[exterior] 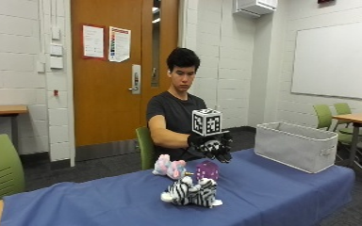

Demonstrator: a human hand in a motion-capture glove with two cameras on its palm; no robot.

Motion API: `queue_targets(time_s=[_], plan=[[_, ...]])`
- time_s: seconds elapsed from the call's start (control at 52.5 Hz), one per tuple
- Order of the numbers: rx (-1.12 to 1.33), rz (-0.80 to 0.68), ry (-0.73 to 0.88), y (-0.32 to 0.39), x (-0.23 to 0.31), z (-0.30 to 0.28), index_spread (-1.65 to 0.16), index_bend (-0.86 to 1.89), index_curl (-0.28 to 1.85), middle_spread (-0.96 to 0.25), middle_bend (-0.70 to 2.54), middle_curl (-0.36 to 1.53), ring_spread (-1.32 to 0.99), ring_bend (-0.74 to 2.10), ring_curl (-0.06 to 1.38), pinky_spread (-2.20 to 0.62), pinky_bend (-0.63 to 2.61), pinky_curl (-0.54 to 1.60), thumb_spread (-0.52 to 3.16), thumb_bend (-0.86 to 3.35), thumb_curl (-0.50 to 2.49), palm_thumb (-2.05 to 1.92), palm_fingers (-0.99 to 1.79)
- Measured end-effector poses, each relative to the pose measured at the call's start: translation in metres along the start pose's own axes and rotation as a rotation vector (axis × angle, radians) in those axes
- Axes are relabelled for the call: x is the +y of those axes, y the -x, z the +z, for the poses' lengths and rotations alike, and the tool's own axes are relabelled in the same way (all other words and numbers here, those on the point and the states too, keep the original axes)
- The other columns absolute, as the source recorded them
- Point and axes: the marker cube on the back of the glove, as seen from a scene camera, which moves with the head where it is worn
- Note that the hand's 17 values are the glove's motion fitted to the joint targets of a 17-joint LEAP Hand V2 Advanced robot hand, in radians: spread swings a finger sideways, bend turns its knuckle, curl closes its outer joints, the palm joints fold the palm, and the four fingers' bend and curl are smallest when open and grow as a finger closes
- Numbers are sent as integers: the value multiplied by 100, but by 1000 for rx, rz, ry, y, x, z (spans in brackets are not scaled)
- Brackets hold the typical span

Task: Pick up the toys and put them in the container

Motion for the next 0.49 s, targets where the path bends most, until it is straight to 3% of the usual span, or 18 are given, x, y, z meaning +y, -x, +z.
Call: queue_targets(time_s=[0.495], plan=[[-4, 26, 65, -21, 5, 78, -27, 18, 41, -11, 17, 37, -34, 19, 26, -11, 47, 37, 112, -4, 12, -5, 7]])
